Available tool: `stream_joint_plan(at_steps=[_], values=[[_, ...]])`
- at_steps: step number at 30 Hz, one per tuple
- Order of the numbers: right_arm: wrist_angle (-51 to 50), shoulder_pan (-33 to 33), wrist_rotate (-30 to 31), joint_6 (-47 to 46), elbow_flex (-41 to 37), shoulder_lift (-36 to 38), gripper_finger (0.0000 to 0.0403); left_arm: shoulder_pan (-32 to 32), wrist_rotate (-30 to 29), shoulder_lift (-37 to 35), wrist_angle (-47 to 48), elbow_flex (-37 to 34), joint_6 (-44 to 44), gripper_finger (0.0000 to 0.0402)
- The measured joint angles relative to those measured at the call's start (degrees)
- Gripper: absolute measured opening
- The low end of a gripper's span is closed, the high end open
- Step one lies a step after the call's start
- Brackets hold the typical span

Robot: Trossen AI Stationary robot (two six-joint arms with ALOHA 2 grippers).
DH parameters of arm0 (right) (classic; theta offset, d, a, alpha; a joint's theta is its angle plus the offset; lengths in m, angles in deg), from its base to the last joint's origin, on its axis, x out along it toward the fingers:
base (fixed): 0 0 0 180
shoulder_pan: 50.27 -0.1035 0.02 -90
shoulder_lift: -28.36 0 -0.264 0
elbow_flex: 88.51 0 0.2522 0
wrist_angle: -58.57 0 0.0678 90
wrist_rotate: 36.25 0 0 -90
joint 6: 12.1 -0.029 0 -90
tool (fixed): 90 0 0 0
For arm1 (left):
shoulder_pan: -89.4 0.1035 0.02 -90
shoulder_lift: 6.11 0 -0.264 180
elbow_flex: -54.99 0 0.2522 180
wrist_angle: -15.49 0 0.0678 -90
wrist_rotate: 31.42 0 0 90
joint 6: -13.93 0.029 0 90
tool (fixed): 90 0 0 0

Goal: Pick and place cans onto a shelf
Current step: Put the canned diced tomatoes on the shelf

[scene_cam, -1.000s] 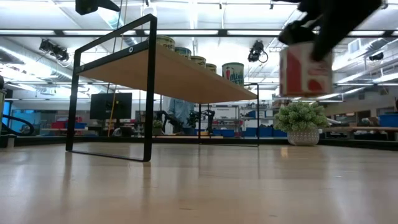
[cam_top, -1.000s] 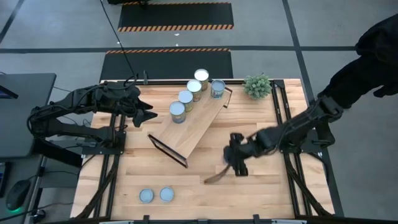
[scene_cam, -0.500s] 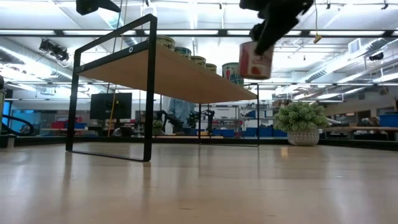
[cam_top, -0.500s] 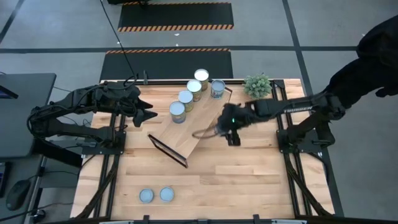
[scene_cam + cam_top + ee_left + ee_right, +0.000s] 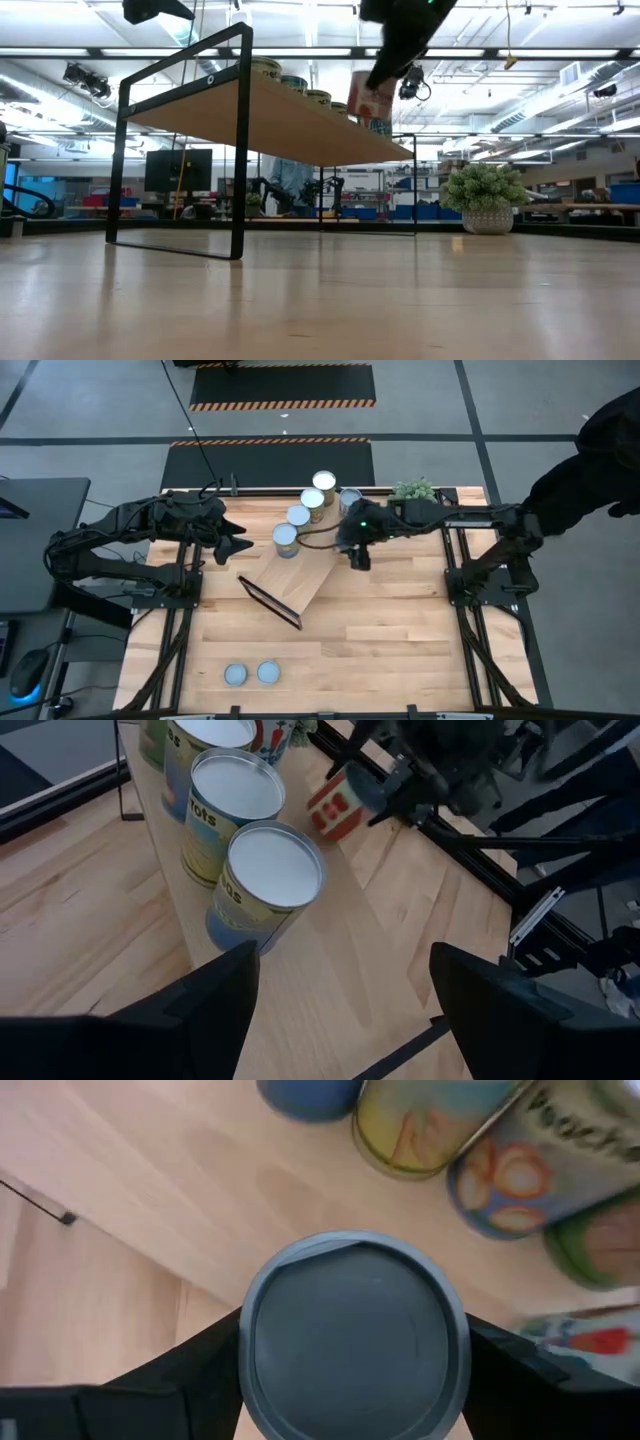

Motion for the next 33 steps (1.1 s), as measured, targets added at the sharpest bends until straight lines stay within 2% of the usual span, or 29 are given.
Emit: stream_joint_plan(at_steps=[6, 10, 18, 27, 33], values=[[-1.54, 0.01, 5.65, -0.8, 4.73, -5.8, 0.0292, 0.01, 0.01, 0.0, 0.02, 0.0, 0.01, 0.0299], [-1.49, 0.69, 5.61, -0.19, 7.15, -7.43, 0.0292, -0.03, 0.01, 0.0, 0.01, 0.0, -0.01, 0.0299], [-2.16, 4.83, -1.7, -0.74, 7.28, -7.38, 0.0293, -0.05, 0.03, 0.0, 0.07, 0.0, 0.01, 0.0299], [-2.6, 5.37, -2.24, 1.02, 7.28, -7.41, 0.0377, -0.05, 0.62, 0.0, 0.04, 0.0, 0.05, 0.0299], [-2.58, 4.41, -0.02, 1.55, 7.25, -7.41, 0.0396, -0.05, 0.65, 0.0, 0.04, 0.0, 0.67, 0.0299]])
